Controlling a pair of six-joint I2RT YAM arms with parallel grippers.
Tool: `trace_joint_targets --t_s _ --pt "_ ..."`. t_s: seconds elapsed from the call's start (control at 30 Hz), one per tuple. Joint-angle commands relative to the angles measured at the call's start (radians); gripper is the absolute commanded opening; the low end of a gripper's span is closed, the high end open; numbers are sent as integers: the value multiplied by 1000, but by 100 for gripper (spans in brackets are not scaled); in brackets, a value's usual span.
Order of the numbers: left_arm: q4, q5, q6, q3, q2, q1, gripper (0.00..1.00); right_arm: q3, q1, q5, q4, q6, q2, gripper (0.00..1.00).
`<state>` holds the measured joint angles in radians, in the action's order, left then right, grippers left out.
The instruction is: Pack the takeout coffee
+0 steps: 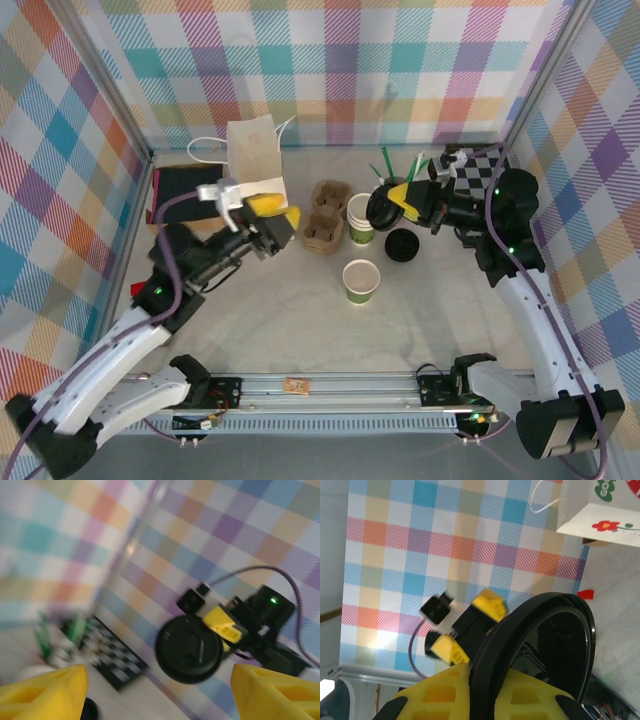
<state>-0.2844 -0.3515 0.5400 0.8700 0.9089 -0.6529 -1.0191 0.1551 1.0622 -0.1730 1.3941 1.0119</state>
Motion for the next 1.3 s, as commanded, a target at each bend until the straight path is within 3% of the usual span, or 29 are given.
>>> trace_joint_targets --t_s 0.0,0.17,0.27,0.73,1.03,1.17,1.27 --pt "-289 -325 414 -68 139 12 75 48 -3 69 -153 0 -36 0" --pt "-837 -377 756 -90 331 19 75 92 20 68 -238 42 -41 0" --pt "-1063 -379 904 -66 438 19 75 83 44 64 -294 69 -25 0" --pt "-1055 -409 911 -51 470 4 66 70 129 -11 -608 224 111 0" --pt "-1011 -414 909 -81 408 86 66 19 131 -1 -465 127 66 0" --pt "-910 -414 857 -88 384 95 67 5 134 -6 -476 136 64 0" --pt "-978 -407 903 -79 416 86 67 10 155 -17 -517 154 81 0"
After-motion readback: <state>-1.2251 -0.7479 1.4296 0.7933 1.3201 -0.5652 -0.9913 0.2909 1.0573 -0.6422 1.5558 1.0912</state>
